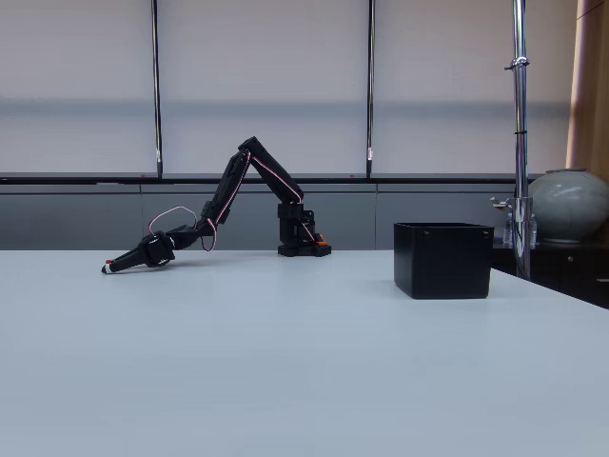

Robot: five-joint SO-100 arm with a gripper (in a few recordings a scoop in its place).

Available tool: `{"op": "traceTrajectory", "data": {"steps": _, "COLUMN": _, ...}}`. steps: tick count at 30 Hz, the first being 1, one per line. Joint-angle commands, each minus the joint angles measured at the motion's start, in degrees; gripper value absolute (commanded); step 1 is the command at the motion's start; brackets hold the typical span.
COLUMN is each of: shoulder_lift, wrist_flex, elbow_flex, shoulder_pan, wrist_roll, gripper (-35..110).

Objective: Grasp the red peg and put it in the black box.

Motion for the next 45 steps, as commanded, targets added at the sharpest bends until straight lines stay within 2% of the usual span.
{"op": "traceTrajectory", "data": {"steps": 1, "shoulder_lift": -1.23, "wrist_flex": 2.02, "elbow_flex": 0.26, "shoulder_pan": 1.14, "wrist_roll": -1.05, "gripper": 0}}
{"op": "traceTrajectory", "data": {"steps": 4, "shoulder_lift": -6.94, "wrist_flex": 10.2, "elbow_flex": -1.23, "shoulder_pan": 1.14, "wrist_roll": -1.76, "gripper": 0}}
{"op": "traceTrajectory", "data": {"steps": 6, "shoulder_lift": -10.55, "wrist_flex": 10.72, "elbow_flex": -4.13, "shoulder_pan": 1.14, "wrist_roll": -2.29, "gripper": 0}}
{"op": "traceTrajectory", "data": {"steps": 11, "shoulder_lift": -18.11, "wrist_flex": -3.96, "elbow_flex": -16.61, "shoulder_pan": -1.05, "wrist_roll": -3.34, "gripper": 0}}
{"op": "traceTrajectory", "data": {"steps": 16, "shoulder_lift": -34.37, "wrist_flex": -5.62, "elbow_flex": -28.83, "shoulder_pan": -7.38, "wrist_roll": -5.71, "gripper": 0}}
{"op": "traceTrajectory", "data": {"steps": 22, "shoulder_lift": -56.6, "wrist_flex": -5.54, "elbow_flex": -42.89, "shoulder_pan": -20.13, "wrist_roll": -6.68, "gripper": 0}}
{"op": "traceTrajectory", "data": {"steps": 27, "shoulder_lift": -66.62, "wrist_flex": -4.75, "elbow_flex": -49.83, "shoulder_pan": -32.7, "wrist_roll": -3.25, "gripper": 0}}
{"op": "traceTrajectory", "data": {"steps": 31, "shoulder_lift": -70.84, "wrist_flex": -4.13, "elbow_flex": -51.59, "shoulder_pan": -43.59, "wrist_roll": -2.64, "gripper": 0}}
{"op": "traceTrajectory", "data": {"steps": 36, "shoulder_lift": -73.74, "wrist_flex": 5.54, "elbow_flex": -48.43, "shoulder_pan": -56.34, "wrist_roll": -1.85, "gripper": 0}}
{"op": "traceTrajectory", "data": {"steps": 45, "shoulder_lift": -74.71, "wrist_flex": 6.15, "elbow_flex": -46.85, "shoulder_pan": -76.03, "wrist_roll": -1.76, "gripper": 0}}
